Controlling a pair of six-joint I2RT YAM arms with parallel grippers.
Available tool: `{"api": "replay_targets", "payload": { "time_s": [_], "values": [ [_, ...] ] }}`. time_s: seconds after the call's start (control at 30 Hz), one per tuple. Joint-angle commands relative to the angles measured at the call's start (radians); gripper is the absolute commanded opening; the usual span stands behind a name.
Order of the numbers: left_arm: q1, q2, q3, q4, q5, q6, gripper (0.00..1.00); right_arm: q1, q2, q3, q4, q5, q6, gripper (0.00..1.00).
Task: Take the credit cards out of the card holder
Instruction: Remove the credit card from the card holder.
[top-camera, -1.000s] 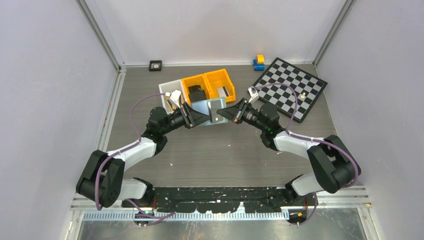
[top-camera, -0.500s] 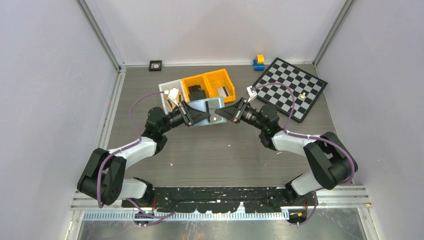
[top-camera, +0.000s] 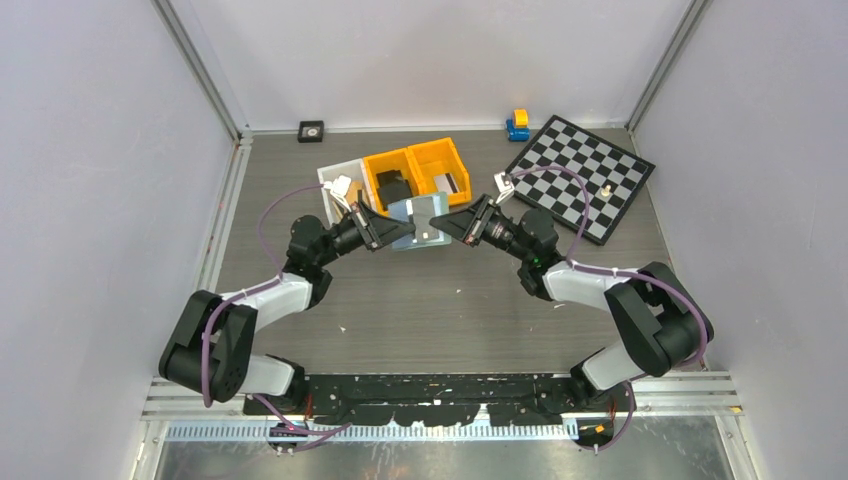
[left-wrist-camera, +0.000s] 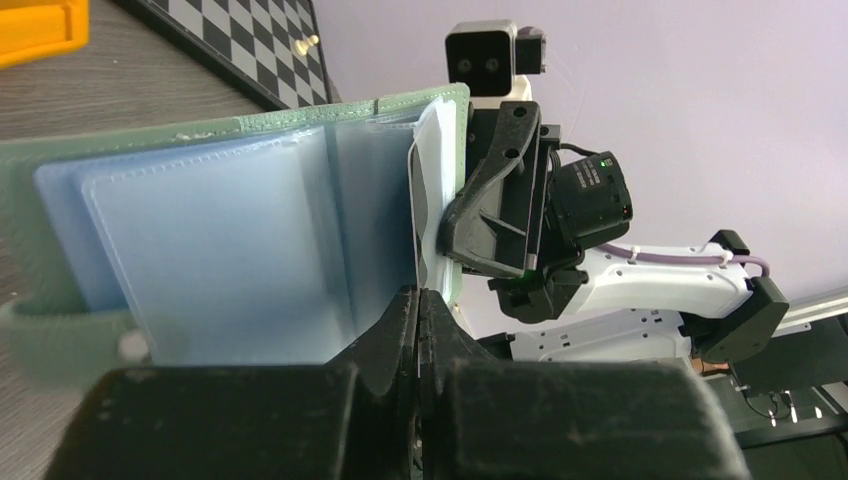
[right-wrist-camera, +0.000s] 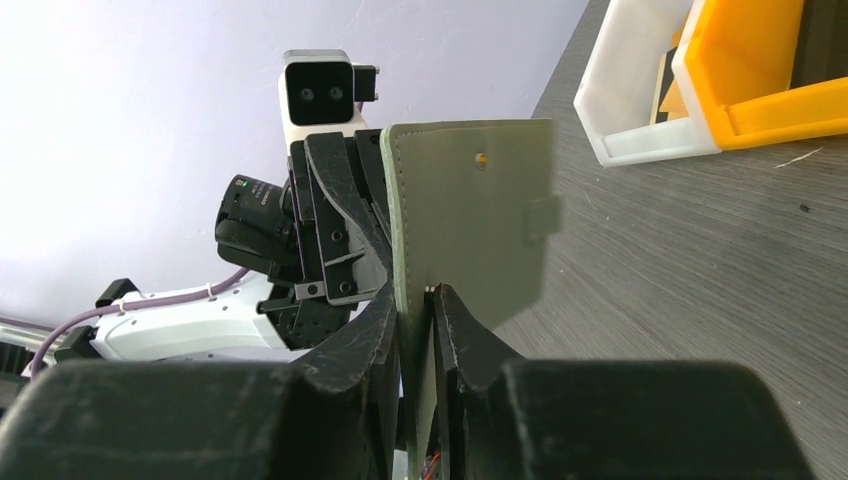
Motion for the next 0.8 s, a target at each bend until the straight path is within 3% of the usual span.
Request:
{"api": "replay_targets", "payload": {
  "time_s": [0.0, 0.27, 0.53, 0.77],
  "values": [
    [0.028, -0.002, -0.016, 0.034, -0.013, -0.006, 0.00, 0.003, -0.061, -0.018, 0.039, 0.025, -0.027, 0.22],
    [0.031, 0.004, -0.014, 0.029, -0.010, -0.006, 0.00, 0.001, -0.074, -0.020, 0.022, 0.035, -0.034, 0.01],
    [0.051, -0.001, -0.016, -0.008, -0.015, -0.002, 0.00, -0.007, -0.104, -0.027, -0.023, 0.060, -0.049, 0.01],
    [0.070, -0.061, -0.011, -0.194, -0.068, 0.075, 0.00, -0.020, -0.181, -0.050, -0.155, 0.158, -0.106, 0.00]
  ]
}}
